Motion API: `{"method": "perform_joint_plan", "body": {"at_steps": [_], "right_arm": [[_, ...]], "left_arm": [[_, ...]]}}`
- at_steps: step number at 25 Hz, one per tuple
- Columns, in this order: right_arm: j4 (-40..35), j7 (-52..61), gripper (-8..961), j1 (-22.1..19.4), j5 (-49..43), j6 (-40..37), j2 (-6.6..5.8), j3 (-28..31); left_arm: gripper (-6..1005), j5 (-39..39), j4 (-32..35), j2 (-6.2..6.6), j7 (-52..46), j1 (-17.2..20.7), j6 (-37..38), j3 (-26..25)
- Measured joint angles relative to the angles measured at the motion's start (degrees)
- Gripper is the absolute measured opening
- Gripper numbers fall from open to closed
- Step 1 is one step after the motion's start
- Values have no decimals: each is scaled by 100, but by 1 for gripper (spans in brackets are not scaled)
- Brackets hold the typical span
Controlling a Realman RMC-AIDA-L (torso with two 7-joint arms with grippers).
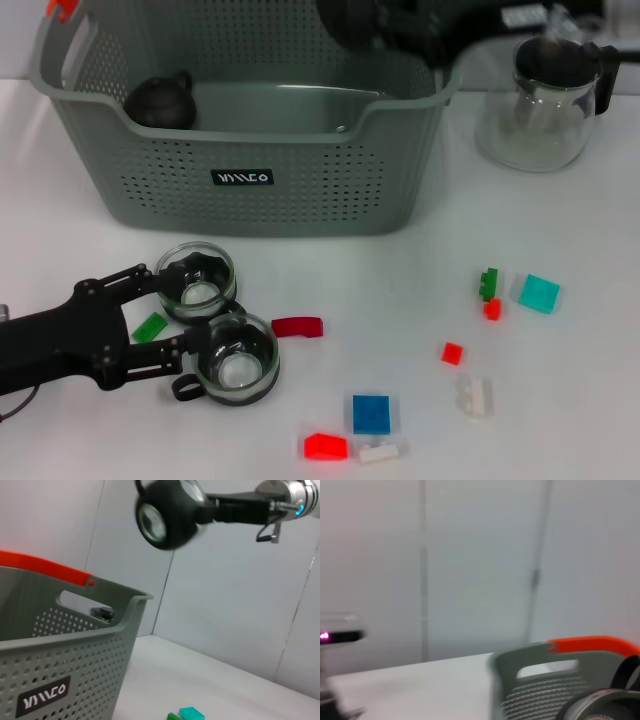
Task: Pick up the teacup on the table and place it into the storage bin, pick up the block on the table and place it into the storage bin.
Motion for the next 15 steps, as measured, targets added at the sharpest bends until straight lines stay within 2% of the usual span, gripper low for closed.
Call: {"method": "perform_joint_plan", "body": {"at_steps": [2, 5, 9, 10, 11, 15], "right_arm": [[98, 272, 52, 180, -161, 503, -8, -178], [600, 731, 52, 719, -728, 1077, -24, -252], [1788, 1069, 52, 1642, -1573, 1730, -87, -208], [2425, 1156, 52, 2068, -1835, 2151, -129, -207], [2425, 1156, 52, 2068, -1835, 2151, -129, -207], [3494, 1147, 52, 2696, -1976, 2826, -209, -201]], "left_arm": [[872, -1, -5, -5, -8, 4, 5, -37], [872, -1, -8, -19, -11, 4, 13, -50], [872, -1, -20, -43, -6, -34, 3, -52], [872, -1, -22, -47, -6, -45, -9, -53], [872, 0, -24, -52, -6, -50, -17, -53], [873, 0, -25, -58, -4, -48, -31, -53]]}}
